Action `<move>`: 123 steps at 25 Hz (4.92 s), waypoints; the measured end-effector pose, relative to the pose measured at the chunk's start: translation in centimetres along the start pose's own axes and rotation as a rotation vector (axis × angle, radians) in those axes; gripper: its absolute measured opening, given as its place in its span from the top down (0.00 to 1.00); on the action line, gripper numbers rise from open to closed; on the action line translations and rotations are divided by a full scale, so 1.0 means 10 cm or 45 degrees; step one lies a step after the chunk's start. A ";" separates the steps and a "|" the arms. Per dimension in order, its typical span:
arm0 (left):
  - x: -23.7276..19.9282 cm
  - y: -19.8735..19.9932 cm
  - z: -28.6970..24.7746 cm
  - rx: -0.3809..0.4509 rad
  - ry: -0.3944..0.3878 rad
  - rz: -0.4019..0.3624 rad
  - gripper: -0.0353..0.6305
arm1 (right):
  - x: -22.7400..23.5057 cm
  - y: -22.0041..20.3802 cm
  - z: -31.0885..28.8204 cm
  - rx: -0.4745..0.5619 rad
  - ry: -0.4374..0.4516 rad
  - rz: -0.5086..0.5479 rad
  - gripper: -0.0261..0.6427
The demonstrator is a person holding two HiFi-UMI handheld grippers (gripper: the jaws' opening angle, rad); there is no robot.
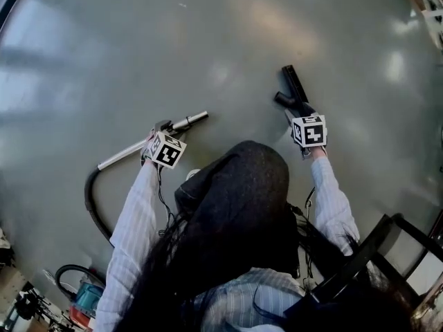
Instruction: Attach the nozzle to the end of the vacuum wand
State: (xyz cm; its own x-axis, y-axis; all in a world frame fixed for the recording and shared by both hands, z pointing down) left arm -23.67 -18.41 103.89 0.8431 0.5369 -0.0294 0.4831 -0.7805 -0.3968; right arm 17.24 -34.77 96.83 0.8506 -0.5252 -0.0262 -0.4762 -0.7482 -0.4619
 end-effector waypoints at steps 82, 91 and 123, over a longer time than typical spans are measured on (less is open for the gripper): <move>-0.17 0.07 -0.07 -0.010 -0.107 -0.289 0.66 | -1.95 0.81 -1.09 -0.168 0.539 1.161 0.60; -0.16 0.07 -0.11 -0.017 -0.090 -0.240 0.66 | -2.02 0.80 -1.12 -0.192 0.493 1.144 0.60; -0.45 -0.12 0.62 0.540 -0.029 0.786 0.86 | -1.73 0.73 -0.26 0.366 0.550 0.028 0.93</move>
State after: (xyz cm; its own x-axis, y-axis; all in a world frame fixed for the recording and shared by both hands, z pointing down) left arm -29.51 -17.95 98.83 0.9240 0.0514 -0.3789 -0.2130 -0.7538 -0.6216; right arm -1.54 -32.21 96.23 0.6422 -0.7046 0.3018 -0.3607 -0.6252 -0.6921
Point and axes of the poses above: the fingertips, and each gripper's own axes: z backward along the fingers, x to its right, y out of its top, the point moved 10 cm from there along z, backward along the fingers, and after that the axes turned 5 degrees about -z, right-handed, at the moved point
